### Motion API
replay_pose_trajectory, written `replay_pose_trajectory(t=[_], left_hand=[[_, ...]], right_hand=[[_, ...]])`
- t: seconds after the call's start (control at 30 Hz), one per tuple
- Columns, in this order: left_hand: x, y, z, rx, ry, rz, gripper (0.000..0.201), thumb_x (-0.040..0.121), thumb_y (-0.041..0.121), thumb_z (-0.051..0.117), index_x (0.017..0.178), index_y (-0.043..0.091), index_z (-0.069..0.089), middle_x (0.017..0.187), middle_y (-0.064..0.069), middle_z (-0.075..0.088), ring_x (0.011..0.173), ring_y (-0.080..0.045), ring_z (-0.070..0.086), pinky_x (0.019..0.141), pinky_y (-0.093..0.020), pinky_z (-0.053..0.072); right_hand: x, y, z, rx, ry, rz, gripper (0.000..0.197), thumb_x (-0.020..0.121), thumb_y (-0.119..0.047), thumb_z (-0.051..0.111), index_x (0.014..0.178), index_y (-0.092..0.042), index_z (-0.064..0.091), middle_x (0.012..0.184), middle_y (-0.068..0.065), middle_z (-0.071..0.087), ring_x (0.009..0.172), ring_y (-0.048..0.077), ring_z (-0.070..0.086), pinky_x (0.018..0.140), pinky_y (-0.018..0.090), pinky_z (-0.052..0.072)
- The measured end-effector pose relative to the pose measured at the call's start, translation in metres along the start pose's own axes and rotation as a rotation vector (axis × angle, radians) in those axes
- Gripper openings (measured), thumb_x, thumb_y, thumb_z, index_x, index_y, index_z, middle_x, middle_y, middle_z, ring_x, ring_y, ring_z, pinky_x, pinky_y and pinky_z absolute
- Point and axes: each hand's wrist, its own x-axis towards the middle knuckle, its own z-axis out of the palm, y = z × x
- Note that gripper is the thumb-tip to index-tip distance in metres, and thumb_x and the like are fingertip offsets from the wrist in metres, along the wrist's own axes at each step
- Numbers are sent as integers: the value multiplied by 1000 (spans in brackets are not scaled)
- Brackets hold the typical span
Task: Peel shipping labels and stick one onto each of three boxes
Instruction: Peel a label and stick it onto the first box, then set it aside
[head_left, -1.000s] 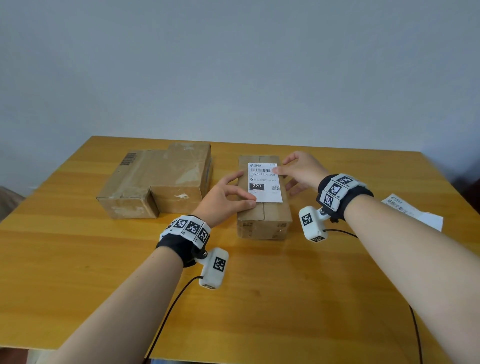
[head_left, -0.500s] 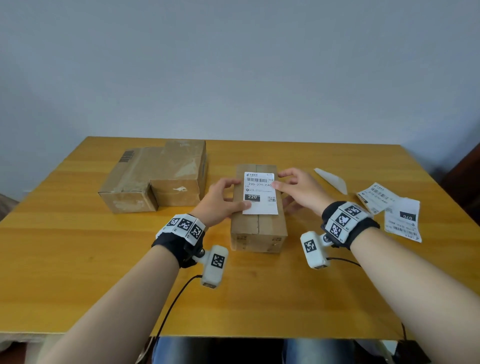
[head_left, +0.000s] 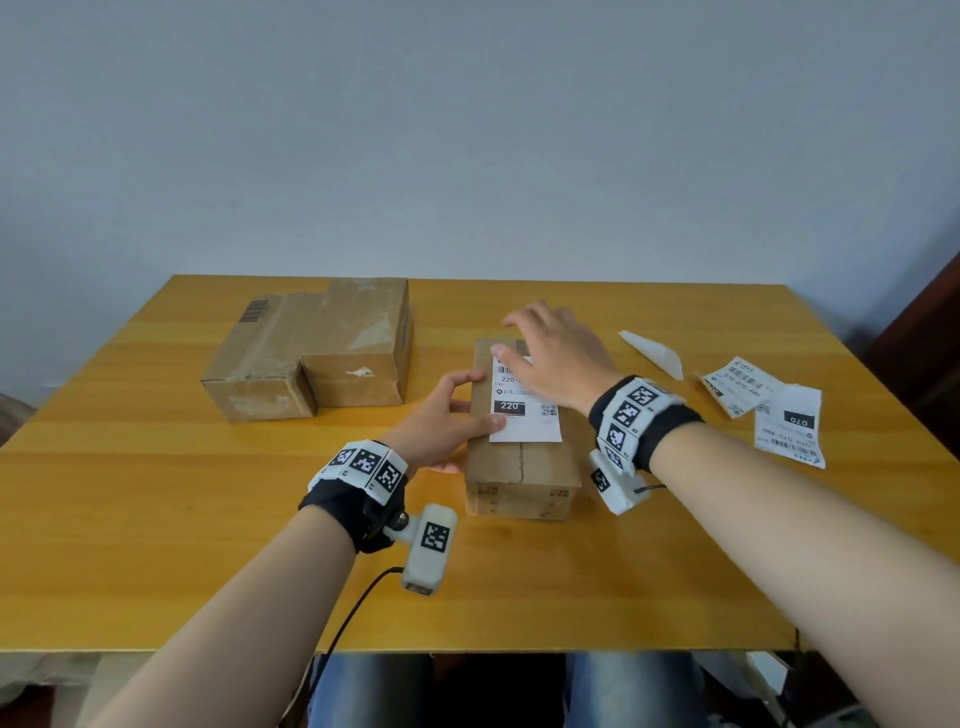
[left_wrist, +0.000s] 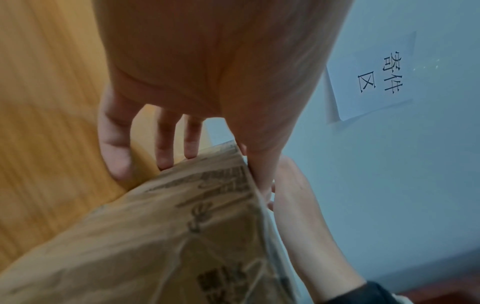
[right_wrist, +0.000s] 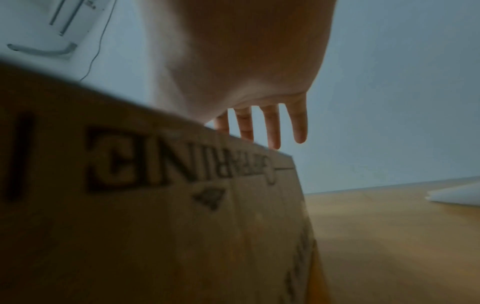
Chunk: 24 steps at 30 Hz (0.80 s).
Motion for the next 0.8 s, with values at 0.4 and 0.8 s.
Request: replay_pose_trajectory(t=[0.4,0.8], left_hand=[[-5,-1,6,-84,2,5,61,93,29,75,142,40,40,121,-4,60,74,-10,72,53,-25,58],[-3,-7,6,-189,22,-124,71,83,32,85,141,21,45,121,-5,67,86,-13,73,56,-25,59]], right_hand=[[-1,-23,25,-62,-70,174,74,96,-79,23,142,-26,46,147,3,54,132,34,48,98,58,44],[1,-21,32,-62,-75,246,75,98,-75,22,142,-19,48,144,4,55,133,34,45,88,50,50]])
